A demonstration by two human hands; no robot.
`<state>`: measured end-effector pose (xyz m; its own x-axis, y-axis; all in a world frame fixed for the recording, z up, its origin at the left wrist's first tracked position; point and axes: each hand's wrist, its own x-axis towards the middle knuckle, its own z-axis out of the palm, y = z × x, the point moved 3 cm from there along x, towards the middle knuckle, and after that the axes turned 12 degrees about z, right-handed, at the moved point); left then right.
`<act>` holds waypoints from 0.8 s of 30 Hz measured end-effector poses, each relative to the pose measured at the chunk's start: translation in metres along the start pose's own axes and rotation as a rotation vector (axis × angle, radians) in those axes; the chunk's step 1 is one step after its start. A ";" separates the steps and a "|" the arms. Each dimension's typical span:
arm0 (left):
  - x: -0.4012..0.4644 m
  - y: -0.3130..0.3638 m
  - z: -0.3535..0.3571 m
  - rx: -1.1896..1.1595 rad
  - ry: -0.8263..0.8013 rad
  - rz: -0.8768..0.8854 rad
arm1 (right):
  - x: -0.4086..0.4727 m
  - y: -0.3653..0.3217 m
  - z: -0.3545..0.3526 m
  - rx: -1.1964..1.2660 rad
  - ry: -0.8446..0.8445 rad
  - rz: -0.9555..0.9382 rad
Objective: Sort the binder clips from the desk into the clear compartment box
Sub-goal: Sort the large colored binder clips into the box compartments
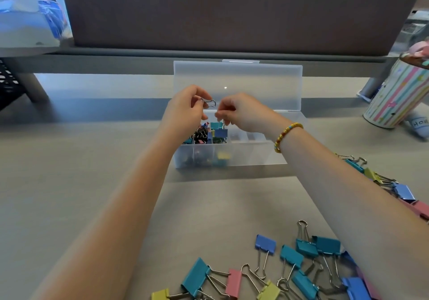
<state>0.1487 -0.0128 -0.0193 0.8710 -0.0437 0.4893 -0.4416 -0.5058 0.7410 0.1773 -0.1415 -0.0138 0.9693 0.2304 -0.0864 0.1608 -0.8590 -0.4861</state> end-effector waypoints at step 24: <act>0.001 -0.004 -0.001 0.026 0.005 -0.017 | -0.004 0.014 0.012 -0.031 -0.008 0.051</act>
<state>0.1508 -0.0102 -0.0213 0.8775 -0.0305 0.4786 -0.4206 -0.5286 0.7374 0.1736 -0.1490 -0.0302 0.9749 0.1892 -0.1171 0.1169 -0.8832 -0.4541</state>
